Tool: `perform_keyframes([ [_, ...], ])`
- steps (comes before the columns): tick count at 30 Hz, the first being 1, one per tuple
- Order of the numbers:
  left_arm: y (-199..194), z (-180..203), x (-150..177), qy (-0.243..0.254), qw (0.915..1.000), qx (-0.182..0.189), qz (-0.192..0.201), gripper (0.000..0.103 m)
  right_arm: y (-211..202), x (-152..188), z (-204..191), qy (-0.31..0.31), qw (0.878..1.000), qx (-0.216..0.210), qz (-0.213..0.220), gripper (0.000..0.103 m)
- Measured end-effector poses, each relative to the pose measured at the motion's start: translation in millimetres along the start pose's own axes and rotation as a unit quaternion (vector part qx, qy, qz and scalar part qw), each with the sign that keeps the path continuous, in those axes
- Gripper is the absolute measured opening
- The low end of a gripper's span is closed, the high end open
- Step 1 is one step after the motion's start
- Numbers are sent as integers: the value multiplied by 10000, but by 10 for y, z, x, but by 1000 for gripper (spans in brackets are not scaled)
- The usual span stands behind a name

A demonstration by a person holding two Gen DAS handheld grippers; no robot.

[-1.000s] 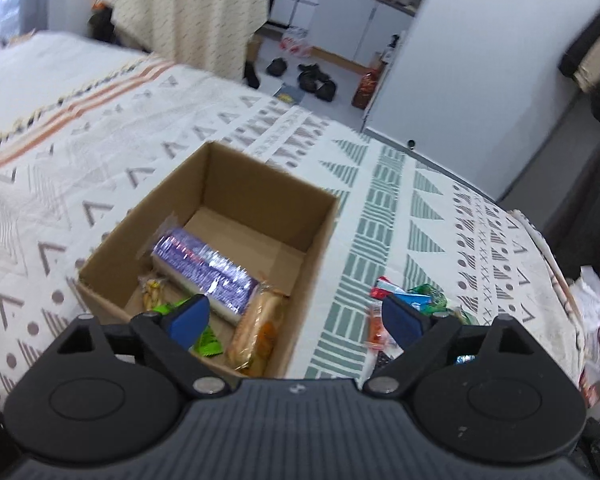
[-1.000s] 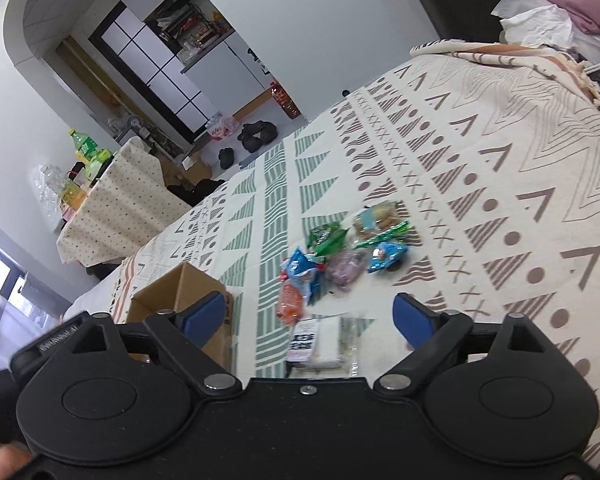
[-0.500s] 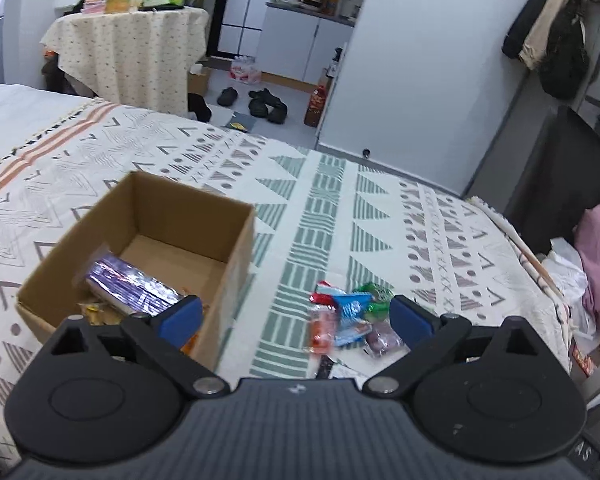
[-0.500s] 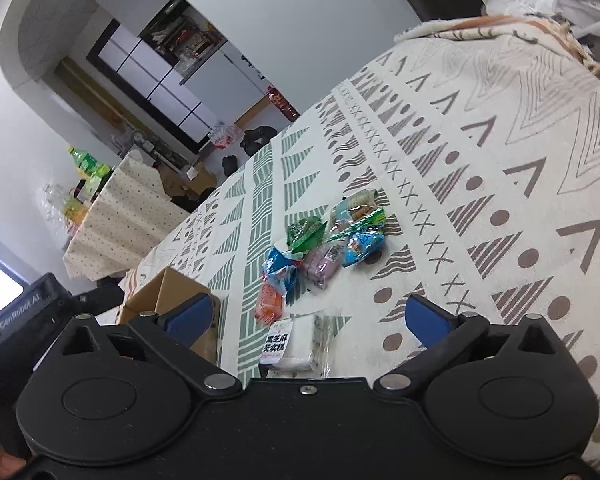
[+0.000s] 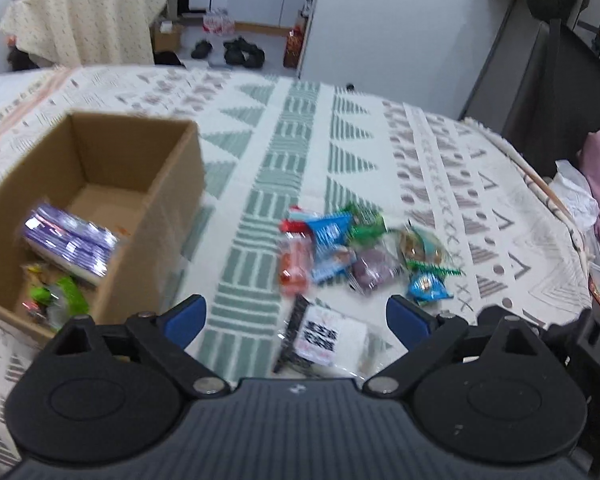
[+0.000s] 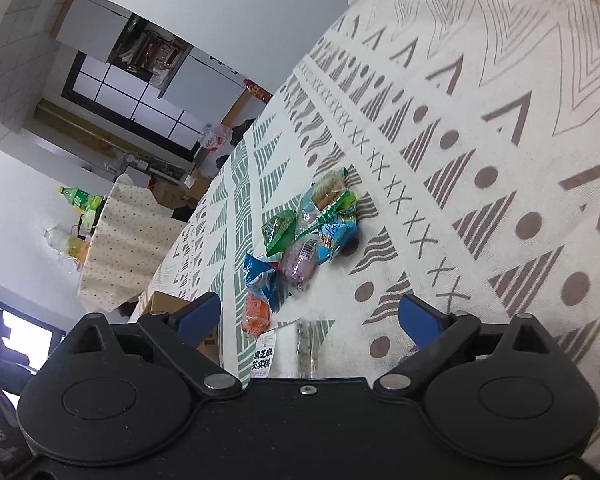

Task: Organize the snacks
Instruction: 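Grasp the white black-sesame cake pack with the left tool while the right tool grasps a blue candy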

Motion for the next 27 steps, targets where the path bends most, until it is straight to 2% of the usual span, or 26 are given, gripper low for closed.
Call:
perform_keyframes([
  [12,465,281,104,-47,9971,-78,-757,97,278,-157,272,213,9997,44,-83,73],
  [19,695,407,177,166,9935,-184,-1109,97,449,-270,371,317,9994,-78,-61,70],
  [21,719,417,193,223,9934,-214,-1103,97,512,-314,391,316,9994,-146,-35,67],
  [23,712,420,187,233,9937,-243,-1071,93,572,-348,411,309,9994,-182,-15,62],
  [27,694,417,154,228,9940,-221,-1046,75,666,-388,434,250,9994,-228,-26,52],
])
Point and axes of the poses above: each gripper's, at about its wrist camera, not at the fingertips, and y roughly the way its jaws point, z to its right, x to its underside, the point moved 4 cm from there along y, roughly the way its jaws point, and after that the axes turned 12 degrees about -x, right-handed, at the moved point
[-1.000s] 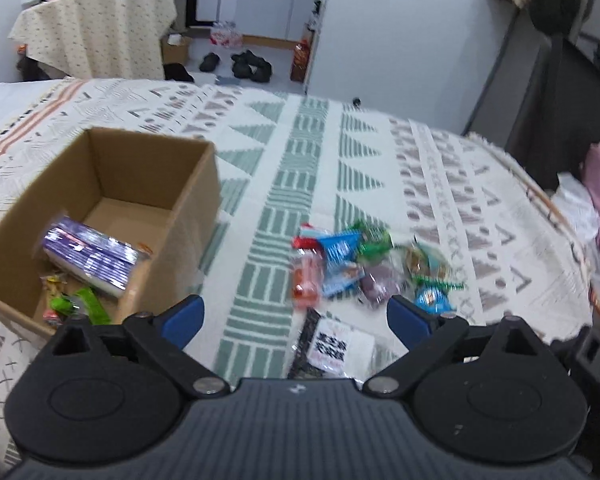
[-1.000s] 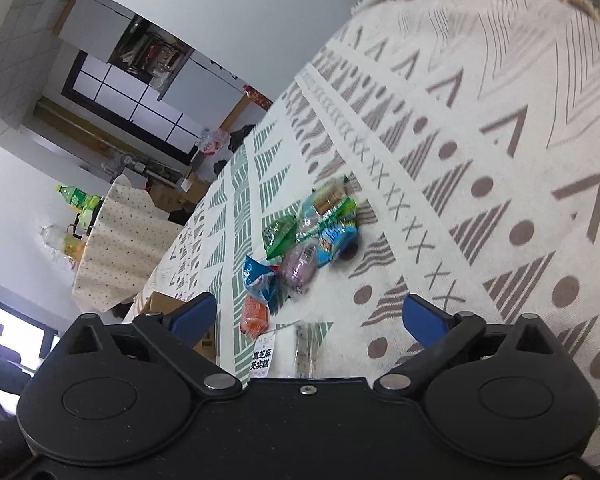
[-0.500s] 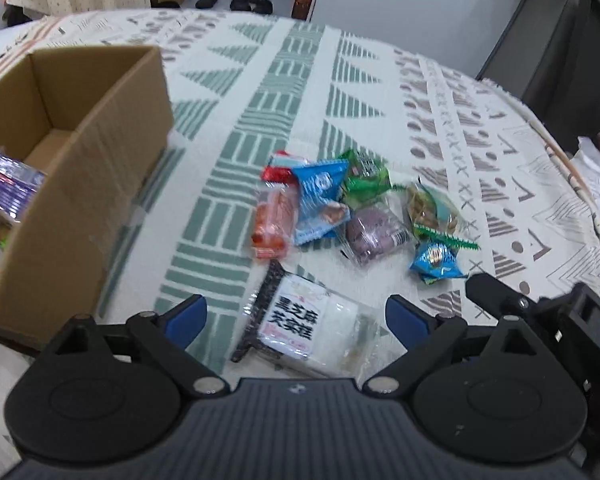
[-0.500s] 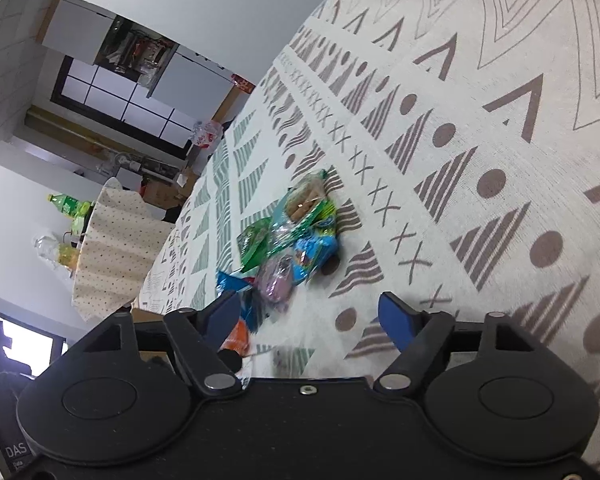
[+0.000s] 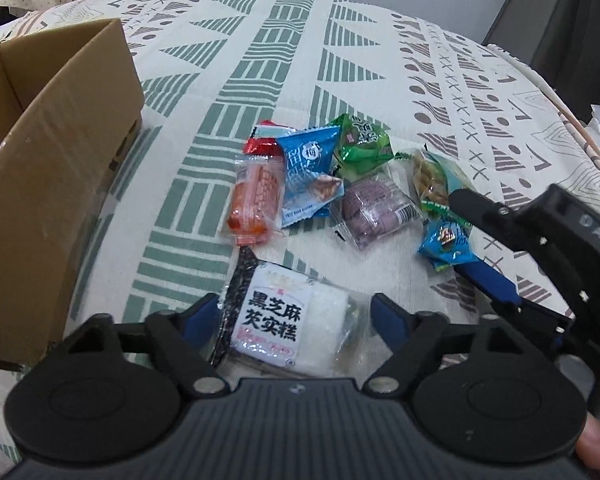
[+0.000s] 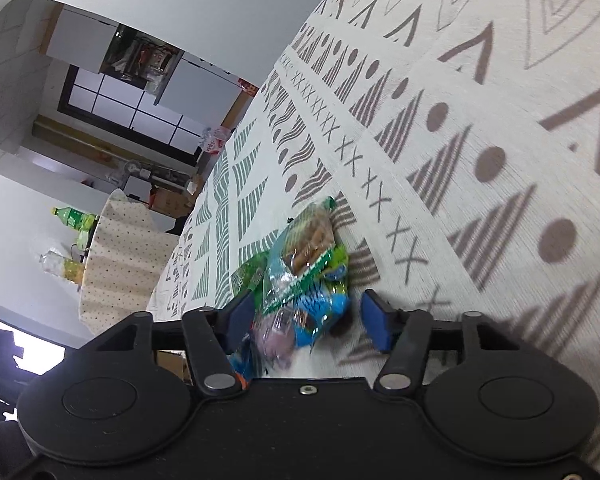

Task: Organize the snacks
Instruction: 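Grasp the white black-sesame cake pack with the left tool while the right tool grasps a blue candy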

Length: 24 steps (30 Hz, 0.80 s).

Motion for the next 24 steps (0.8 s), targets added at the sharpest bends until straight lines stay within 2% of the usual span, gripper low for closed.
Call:
perform_keyframes([
  [1,-3,-8,-11,-23,10000,6,2,70,14,-2,4,-7,10000,0,-11,49],
  [4,-10,-55,-21,-122,9999,16,-33,66,28,7,15,2,10000,5,-29,40],
  [6,-25,-89,-28,-208,9998,12,-20,62,5,25,38,34,10000,34,-28,29],
  [8,-40,-115,-29,-270,9996,14,-23,60,-10,30,63,120,9999,19,-45,25],
  [15,-139,-237,-25,-435,9990,88,-70,59,-139,101,-24,-11,9998,164,-108,23],
  [24,-502,-426,-56,-641,9968,361,316,59,-430,189,-236,-94,9998,187,43,23],
])
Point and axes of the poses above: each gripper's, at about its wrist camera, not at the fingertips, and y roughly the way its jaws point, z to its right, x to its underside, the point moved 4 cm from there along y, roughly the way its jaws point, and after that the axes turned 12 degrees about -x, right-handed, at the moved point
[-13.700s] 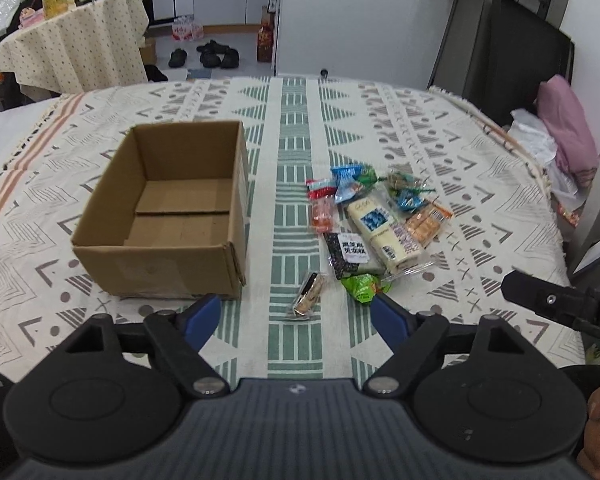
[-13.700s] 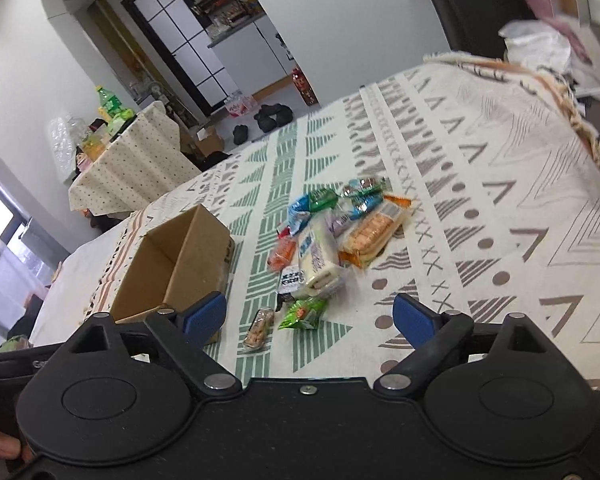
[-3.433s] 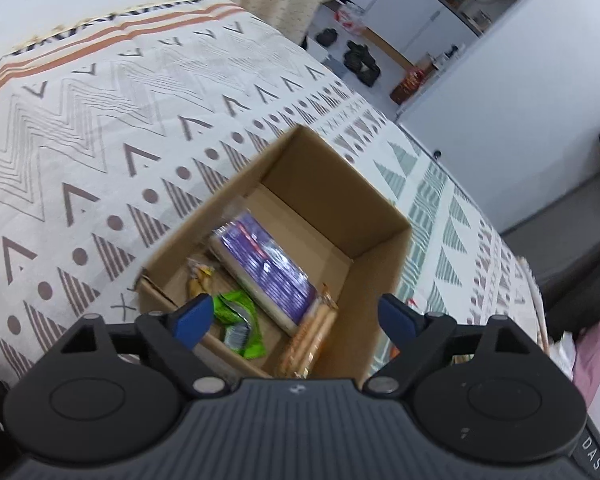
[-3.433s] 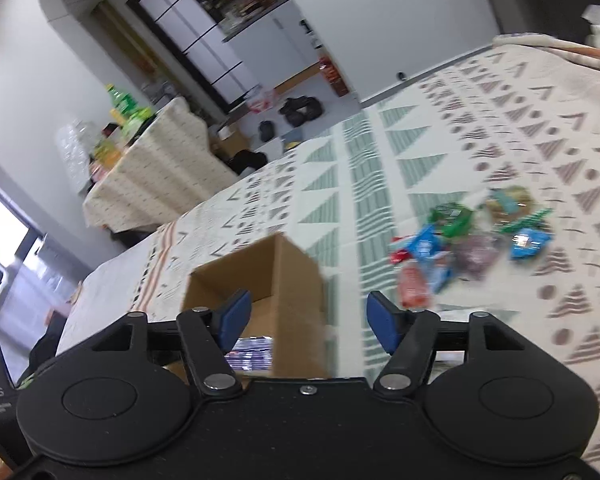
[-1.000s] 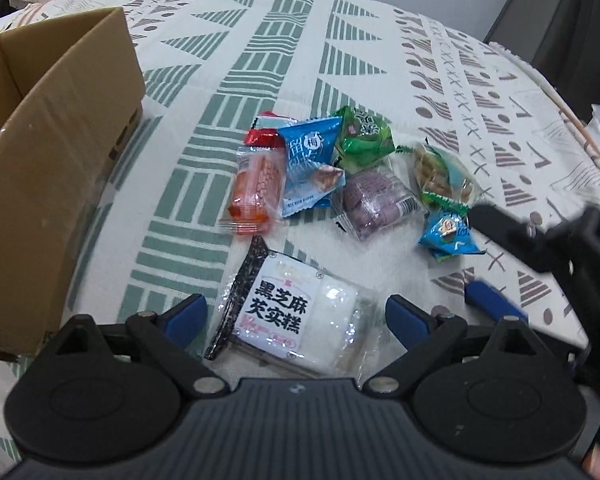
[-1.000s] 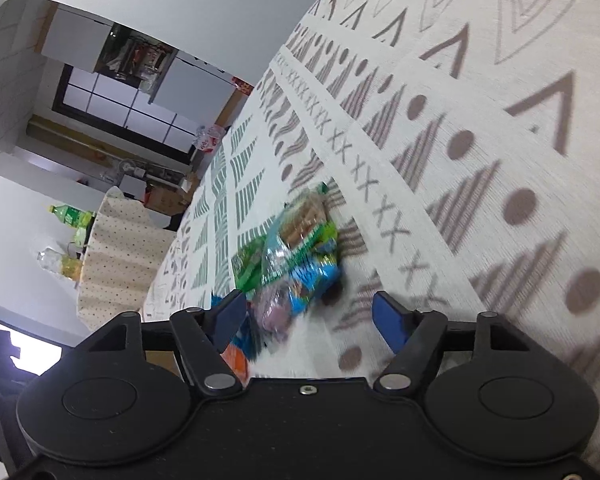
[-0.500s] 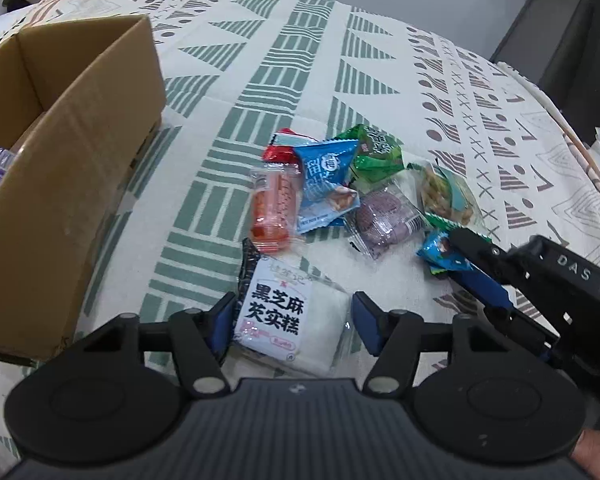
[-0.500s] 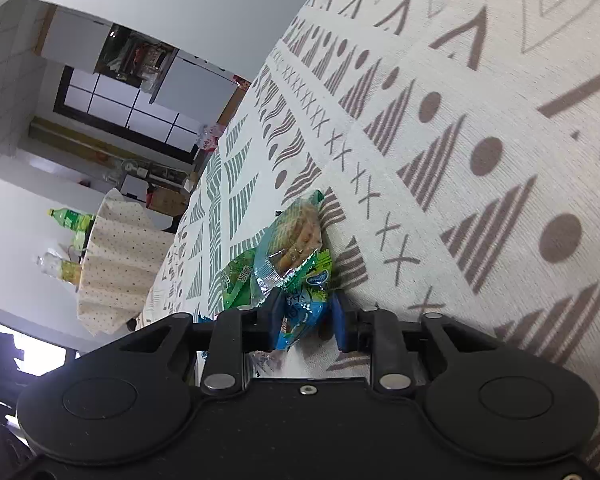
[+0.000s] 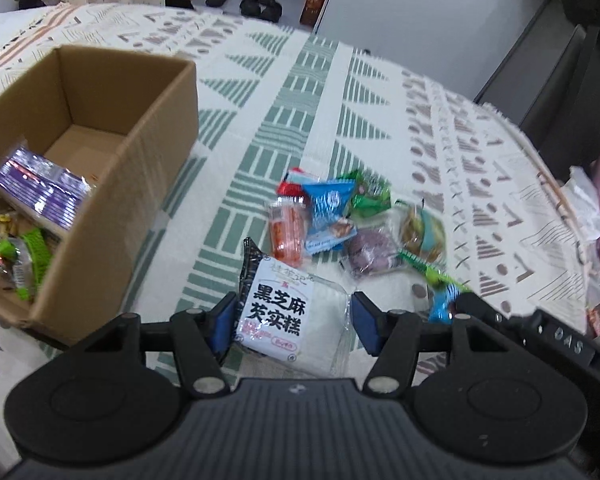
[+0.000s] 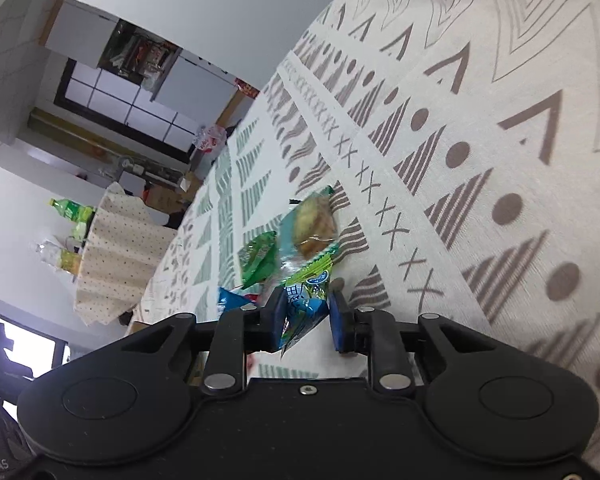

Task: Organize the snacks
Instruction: 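Grasp the white black-sesame cake pack with the left tool while the right tool grasps a blue candy, then carry the cake pack into the box with the left tool while the right tool carries the candy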

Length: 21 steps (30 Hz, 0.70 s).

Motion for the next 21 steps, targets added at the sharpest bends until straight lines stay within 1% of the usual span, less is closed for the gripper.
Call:
perform_keyframes([
  [4,-137,-97,-50,-120,9998,130,103,59,-119,48,-100,-35,9999,54,78,23],
  [9,-345,-232,-120,-254,9987,297,324,59,-250,169,-303,-127,9998,24,153,23],
  [13,-495,-364,-166,-371,9974,428,436,59,-314,272,-496,-321,9993,12,173,23],
  [16,-618,-464,-196,-413,9966,559,452,59,-340,304,-634,-392,9990,-42,231,23],
  [21,-807,-642,-278,-590,9939,660,659,59,-305,320,-944,-644,9975,-164,235,23],
])
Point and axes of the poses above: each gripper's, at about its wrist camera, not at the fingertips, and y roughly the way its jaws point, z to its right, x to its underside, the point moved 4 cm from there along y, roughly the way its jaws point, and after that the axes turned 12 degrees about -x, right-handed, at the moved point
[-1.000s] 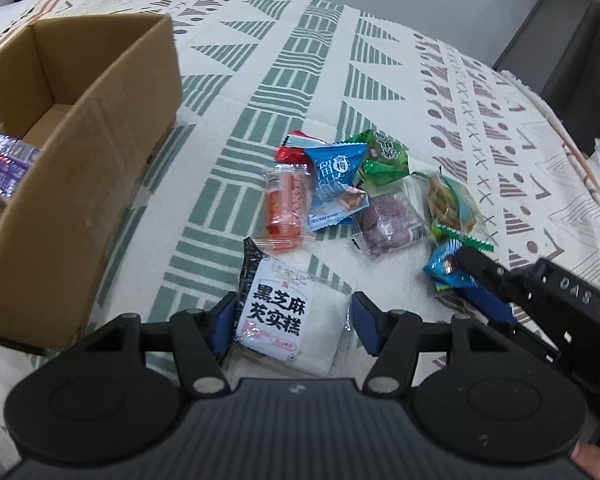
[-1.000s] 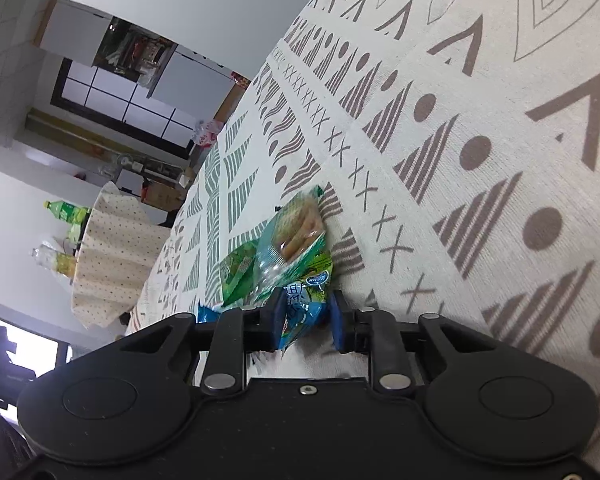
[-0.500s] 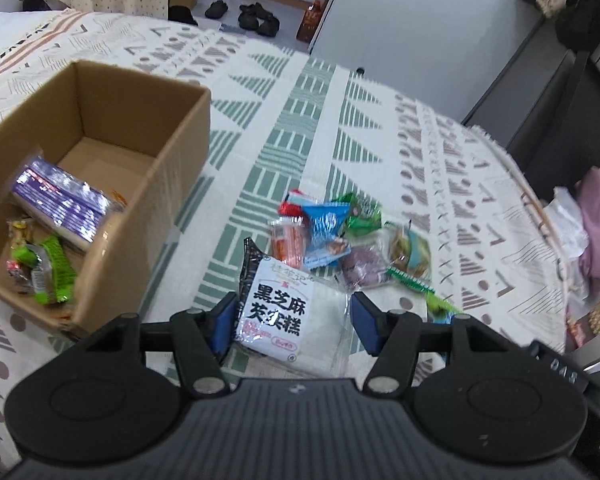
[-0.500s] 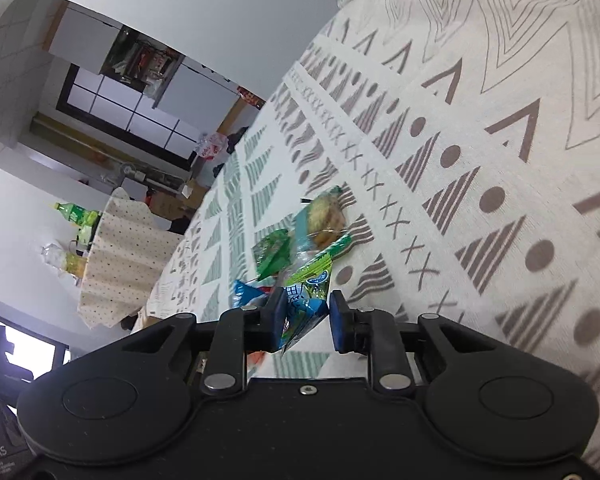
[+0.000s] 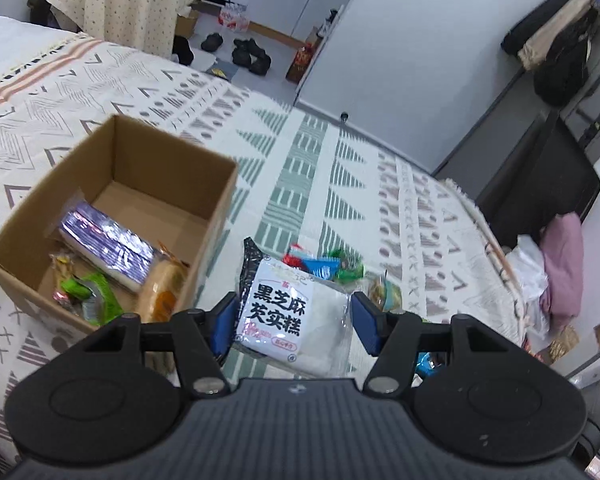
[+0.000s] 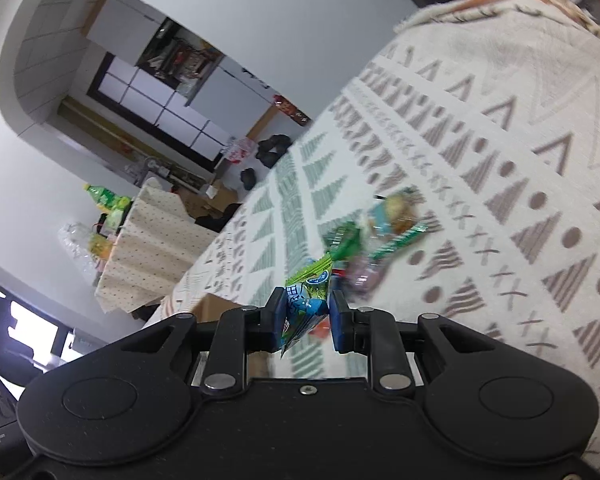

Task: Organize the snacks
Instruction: 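Carry the cake pack into the box with the left tool while the right tool carries the candy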

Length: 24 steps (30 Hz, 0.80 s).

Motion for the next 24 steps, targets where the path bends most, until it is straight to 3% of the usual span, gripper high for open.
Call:
perform_keyframes([
  [15,-182,-684,-404,-758,9963,-215,348,59,368,177,-717,-452,9980,-413,-169,23],
  [24,-52,-987,-463,-1131,9921,-532,142,60,731,319,-1065,-607,9947,-737,-378,23],
])
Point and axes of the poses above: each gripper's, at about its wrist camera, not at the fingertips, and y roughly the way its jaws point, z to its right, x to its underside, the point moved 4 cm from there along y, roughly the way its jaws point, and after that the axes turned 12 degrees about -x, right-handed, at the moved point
